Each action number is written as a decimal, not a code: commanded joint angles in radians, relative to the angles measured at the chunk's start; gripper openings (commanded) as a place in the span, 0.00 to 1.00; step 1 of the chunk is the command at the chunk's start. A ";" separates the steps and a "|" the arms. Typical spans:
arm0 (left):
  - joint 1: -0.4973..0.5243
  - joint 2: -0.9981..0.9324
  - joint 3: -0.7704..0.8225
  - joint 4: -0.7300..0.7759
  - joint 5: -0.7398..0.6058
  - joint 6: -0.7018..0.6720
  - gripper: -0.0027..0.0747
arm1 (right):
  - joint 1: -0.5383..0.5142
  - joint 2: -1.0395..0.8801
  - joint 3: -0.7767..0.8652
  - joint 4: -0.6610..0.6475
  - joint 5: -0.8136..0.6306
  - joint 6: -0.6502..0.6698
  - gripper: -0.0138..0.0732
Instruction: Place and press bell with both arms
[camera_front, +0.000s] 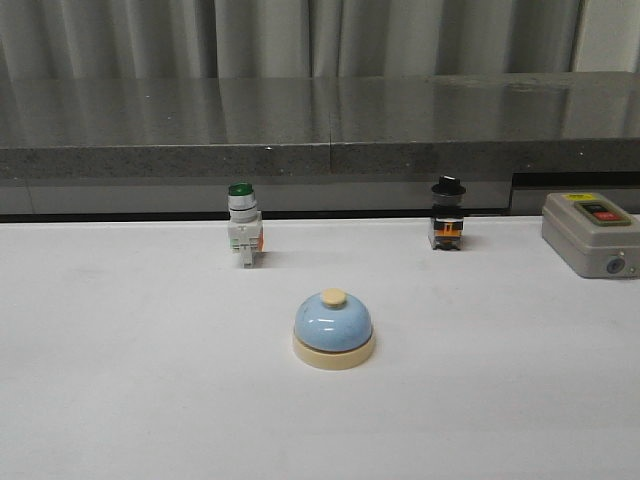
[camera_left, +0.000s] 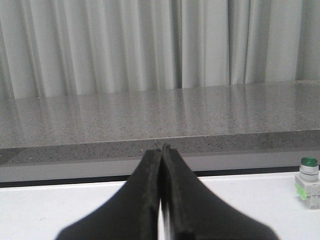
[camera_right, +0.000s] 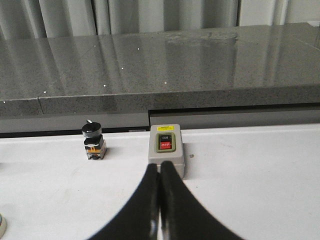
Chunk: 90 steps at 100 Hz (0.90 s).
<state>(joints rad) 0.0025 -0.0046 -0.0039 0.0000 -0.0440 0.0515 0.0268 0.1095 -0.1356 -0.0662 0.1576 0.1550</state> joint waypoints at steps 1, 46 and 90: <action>-0.004 -0.030 0.056 -0.009 -0.082 -0.010 0.01 | -0.009 -0.036 -0.002 0.003 -0.104 -0.004 0.08; -0.004 -0.030 0.056 -0.009 -0.082 -0.010 0.01 | -0.008 -0.140 0.123 0.009 -0.229 0.049 0.08; -0.004 -0.030 0.056 -0.009 -0.082 -0.010 0.01 | -0.008 -0.140 0.145 0.009 -0.270 0.049 0.08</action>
<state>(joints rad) 0.0025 -0.0046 -0.0039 0.0000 -0.0440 0.0515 0.0228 -0.0100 0.0291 -0.0584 -0.0255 0.2011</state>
